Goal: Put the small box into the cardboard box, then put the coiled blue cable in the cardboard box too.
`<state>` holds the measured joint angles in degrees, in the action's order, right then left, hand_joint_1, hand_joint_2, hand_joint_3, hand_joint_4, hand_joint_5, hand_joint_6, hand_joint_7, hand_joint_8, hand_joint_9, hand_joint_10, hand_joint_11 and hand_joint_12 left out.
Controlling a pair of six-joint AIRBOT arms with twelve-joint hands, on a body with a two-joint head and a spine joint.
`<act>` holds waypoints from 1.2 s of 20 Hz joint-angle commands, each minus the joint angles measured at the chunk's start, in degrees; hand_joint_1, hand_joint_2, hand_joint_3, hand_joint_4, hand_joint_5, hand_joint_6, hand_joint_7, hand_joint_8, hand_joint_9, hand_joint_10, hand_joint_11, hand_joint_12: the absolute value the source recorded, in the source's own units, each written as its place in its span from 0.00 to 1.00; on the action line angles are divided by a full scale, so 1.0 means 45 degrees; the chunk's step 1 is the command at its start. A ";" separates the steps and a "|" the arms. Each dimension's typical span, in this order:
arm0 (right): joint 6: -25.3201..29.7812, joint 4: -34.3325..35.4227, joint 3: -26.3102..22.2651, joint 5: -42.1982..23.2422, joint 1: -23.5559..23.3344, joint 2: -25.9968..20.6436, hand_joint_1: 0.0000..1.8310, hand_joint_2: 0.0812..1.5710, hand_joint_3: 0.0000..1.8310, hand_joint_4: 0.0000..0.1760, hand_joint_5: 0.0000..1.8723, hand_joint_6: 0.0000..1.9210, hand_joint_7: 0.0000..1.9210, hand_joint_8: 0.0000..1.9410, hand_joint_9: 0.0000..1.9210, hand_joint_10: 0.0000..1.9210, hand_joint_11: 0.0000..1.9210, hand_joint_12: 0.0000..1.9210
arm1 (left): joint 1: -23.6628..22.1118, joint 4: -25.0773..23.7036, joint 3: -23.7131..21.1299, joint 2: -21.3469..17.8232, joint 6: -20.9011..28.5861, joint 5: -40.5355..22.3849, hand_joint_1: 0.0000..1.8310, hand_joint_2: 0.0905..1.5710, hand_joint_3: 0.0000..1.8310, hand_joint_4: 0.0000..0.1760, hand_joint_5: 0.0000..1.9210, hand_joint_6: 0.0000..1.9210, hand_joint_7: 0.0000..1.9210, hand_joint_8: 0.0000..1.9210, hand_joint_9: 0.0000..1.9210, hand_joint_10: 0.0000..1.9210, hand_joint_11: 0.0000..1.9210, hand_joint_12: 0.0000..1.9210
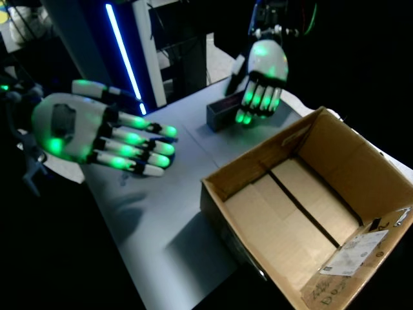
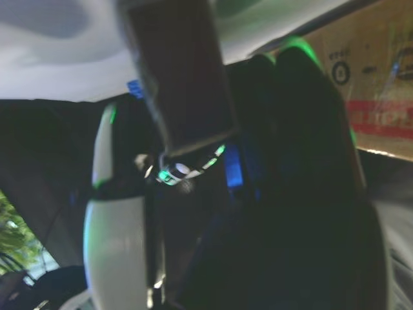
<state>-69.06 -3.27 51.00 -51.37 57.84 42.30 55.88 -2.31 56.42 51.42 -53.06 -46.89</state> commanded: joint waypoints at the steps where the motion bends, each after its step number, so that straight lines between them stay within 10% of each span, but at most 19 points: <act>1: 0.0075 0.0193 0.0039 -0.1514 -0.0169 -0.0001 0.00 0.89 0.00 0.48 0.22 0.00 0.14 0.00 0.09 0.00 0.00 0.17 | -0.0250 0.0246 0.0052 -0.0172 0.0087 -0.1980 0.67 0.71 0.00 0.00 0.53 0.41 0.46 0.68 0.47 0.58 0.42 0.76; 5: 0.0124 0.0203 0.0039 -0.1514 -0.0169 -0.0008 0.00 0.88 0.00 0.48 0.22 0.00 0.13 0.00 0.08 0.00 0.00 0.13 | -0.0428 -0.0008 -0.0025 -0.1066 0.0836 -0.3212 0.68 0.71 0.00 0.00 0.54 0.38 0.46 0.70 0.47 0.61 0.45 0.77; 6: 0.0136 0.0212 0.0037 -0.1513 -0.0169 -0.0011 0.00 0.89 0.00 0.52 0.21 0.00 0.13 0.00 0.07 0.00 0.00 0.12 | -0.0428 -0.0033 -0.0164 -0.1487 0.0926 -0.3734 0.68 0.70 0.00 0.00 0.54 0.38 0.47 0.68 0.47 0.75 0.48 0.88; 11: 0.0146 0.0301 0.0040 -0.1489 -0.0163 0.0036 0.00 0.89 0.00 0.45 0.21 0.00 0.13 0.00 0.07 0.00 0.00 0.15 | -0.0660 0.0116 -0.0231 -0.2638 0.0948 -0.5383 0.66 0.70 0.00 0.12 0.52 0.48 0.48 0.59 0.46 0.46 0.35 0.75; 12: 0.0146 0.0300 0.0041 -0.1489 -0.0163 0.0057 0.00 0.89 0.00 0.48 0.20 0.00 0.13 0.00 0.07 0.00 0.00 0.14 | -0.0891 0.0309 -0.0054 -0.2654 0.0946 -0.5495 0.73 0.69 0.00 0.00 0.50 0.51 0.49 0.55 0.47 0.59 0.37 0.72; 21: 0.0146 0.0289 0.0213 -0.1490 -0.0163 0.0239 0.00 0.90 0.00 0.51 0.20 0.00 0.13 0.00 0.05 0.00 0.00 0.09 | -0.5969 0.0274 0.3025 -0.0080 0.0924 -0.1537 0.74 0.73 0.00 0.00 0.42 0.68 0.45 0.55 0.44 0.66 0.33 0.62; 22: 0.0146 0.0291 0.0254 -0.1491 -0.0164 0.0288 0.00 0.90 0.00 0.56 0.19 0.00 0.13 0.00 0.05 0.00 0.00 0.07 | -0.7062 -0.0198 0.3682 0.0573 0.0924 -0.0270 0.65 0.73 0.00 0.00 0.45 0.65 0.45 0.57 0.44 0.27 0.27 0.61; 24: 0.0146 0.0289 0.0354 -0.1493 -0.0165 0.0430 0.00 0.90 0.00 0.64 0.18 0.00 0.13 0.00 0.05 0.00 0.00 0.06 | -0.7814 -0.0350 0.4454 0.1416 0.0895 0.0881 0.65 0.73 0.00 0.02 0.46 0.63 0.45 0.57 0.49 0.13 0.27 0.59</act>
<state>-68.82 -2.81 52.40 -51.37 57.84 44.23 20.80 -4.16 77.08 58.39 -49.01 -40.03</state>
